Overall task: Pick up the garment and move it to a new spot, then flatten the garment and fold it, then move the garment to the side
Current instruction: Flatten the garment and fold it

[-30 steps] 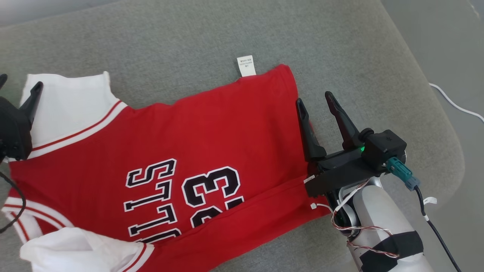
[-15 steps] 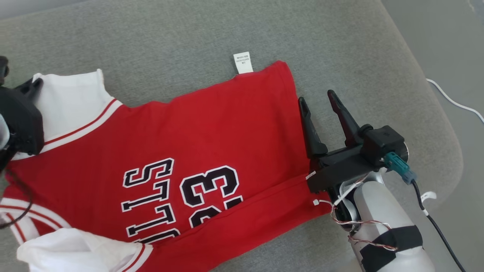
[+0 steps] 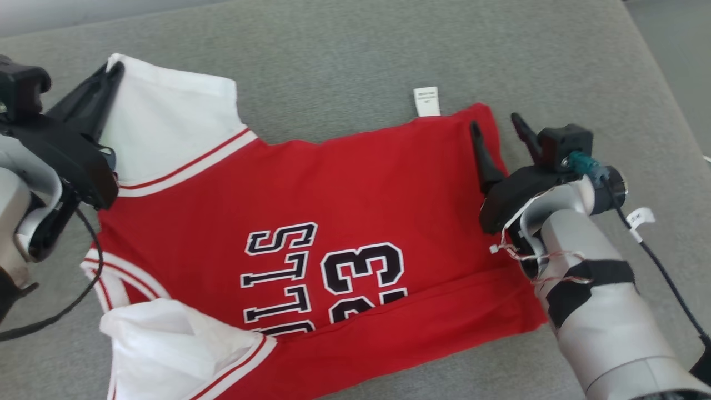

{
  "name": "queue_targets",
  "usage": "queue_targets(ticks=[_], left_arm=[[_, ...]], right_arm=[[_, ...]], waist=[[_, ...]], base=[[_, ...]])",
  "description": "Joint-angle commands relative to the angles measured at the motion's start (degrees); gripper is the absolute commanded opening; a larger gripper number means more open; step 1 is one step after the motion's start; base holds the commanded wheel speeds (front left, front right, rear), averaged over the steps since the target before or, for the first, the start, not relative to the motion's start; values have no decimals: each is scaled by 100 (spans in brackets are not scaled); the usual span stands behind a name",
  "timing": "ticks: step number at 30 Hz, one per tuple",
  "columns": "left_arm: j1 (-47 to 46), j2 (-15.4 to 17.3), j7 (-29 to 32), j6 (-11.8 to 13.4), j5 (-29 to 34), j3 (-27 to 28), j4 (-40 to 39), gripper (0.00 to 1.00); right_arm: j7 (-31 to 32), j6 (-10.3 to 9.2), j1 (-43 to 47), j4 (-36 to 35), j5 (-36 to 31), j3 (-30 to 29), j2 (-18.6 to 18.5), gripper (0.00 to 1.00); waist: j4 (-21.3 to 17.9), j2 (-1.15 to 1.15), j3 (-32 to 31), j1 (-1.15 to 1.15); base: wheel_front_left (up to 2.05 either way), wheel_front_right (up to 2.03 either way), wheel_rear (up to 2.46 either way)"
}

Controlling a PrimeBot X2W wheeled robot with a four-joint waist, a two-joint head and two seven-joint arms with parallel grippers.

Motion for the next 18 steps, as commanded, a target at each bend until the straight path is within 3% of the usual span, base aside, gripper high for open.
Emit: queue_targets(ticks=[1,16,17,18], left_arm=[[13,-33,-76,14,19,-51,-65,0],[-247,9,-329,13,-17,-372,-335,0],[-246,18,-341,13,-27,-390,-336,0],[-255,28,-354,13,-34,-403,-338,0]], right_arm=[[10,-11,-125,154,-59,-56,-35,100],[55,-11,-1015,1540,-417,-624,-166,100],[53,-11,-1035,1583,-437,-658,-155,90],[38,-11,-1062,1611,-465,-693,-151,33]], waist=[[272,0,-13,0],[508,0,203,0],[510,0,204,0],[514,0,208,0]], base=[[0,0,0],[0,0,0],[0,0,0],[0,0,0]])
